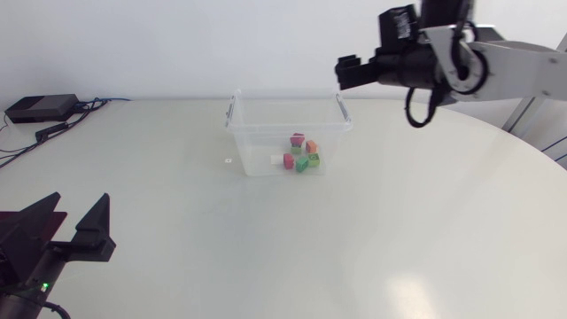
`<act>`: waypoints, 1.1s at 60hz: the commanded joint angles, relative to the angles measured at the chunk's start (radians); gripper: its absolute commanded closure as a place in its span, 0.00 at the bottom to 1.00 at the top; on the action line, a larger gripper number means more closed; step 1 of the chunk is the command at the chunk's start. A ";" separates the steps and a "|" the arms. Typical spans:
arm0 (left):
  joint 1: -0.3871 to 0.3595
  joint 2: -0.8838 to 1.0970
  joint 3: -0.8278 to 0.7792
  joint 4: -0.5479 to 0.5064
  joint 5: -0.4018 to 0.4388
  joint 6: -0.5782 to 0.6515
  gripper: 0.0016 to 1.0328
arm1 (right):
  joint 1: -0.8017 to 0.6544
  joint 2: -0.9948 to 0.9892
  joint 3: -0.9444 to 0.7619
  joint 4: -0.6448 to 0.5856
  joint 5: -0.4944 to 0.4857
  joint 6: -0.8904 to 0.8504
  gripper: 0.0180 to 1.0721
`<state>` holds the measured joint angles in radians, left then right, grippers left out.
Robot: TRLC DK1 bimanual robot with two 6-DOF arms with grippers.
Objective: Place the duplo bricks in the container
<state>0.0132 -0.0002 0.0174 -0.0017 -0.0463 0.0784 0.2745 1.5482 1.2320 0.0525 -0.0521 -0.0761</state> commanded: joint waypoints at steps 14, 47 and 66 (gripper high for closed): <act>0.005 -0.012 -0.016 0.003 -0.006 -0.014 0.04 | -0.201 -0.367 -0.450 0.193 -0.048 -0.024 0.04; 0.004 -0.011 -0.016 0.003 -0.003 -0.018 0.04 | -0.311 -1.079 -0.943 0.194 -0.036 -0.048 0.04; -0.002 -0.007 -0.016 0.003 0.015 -0.040 0.04 | -0.297 -1.252 -1.049 0.104 -0.004 -0.002 0.04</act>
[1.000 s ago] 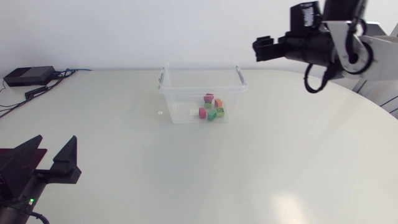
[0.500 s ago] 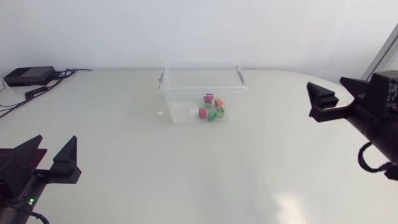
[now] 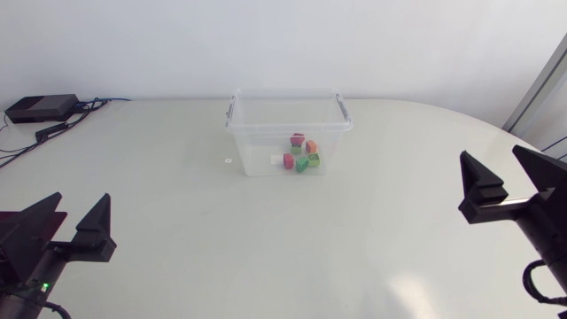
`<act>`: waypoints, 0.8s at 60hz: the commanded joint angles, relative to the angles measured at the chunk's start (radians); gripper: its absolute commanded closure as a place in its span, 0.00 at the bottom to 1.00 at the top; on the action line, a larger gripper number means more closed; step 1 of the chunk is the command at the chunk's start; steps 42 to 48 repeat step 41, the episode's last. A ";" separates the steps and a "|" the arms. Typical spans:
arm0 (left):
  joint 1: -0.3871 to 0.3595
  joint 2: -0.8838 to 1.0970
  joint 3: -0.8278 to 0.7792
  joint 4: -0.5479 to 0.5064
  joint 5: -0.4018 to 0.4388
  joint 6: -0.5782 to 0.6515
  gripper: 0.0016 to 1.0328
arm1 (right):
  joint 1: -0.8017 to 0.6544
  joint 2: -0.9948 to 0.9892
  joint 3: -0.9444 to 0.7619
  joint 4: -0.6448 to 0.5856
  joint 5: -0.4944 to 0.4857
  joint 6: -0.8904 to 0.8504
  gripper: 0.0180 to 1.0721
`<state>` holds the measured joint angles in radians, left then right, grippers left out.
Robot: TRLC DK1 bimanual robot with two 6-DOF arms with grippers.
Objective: Place the duplo bricks in the container
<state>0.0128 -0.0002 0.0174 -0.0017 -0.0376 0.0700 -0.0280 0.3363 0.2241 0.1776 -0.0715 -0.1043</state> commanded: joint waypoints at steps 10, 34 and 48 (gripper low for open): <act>-0.005 -0.005 -0.017 0.002 0.015 -0.043 0.04 | 0.012 -0.125 -0.094 -0.066 0.032 0.048 0.04; -0.012 0.000 -0.017 0.002 0.037 -0.069 0.04 | 0.027 -0.327 -0.218 -0.173 0.070 0.102 0.04; -0.013 0.000 -0.017 0.002 0.038 -0.070 0.04 | 0.028 -0.336 -0.224 -0.178 0.072 0.104 0.04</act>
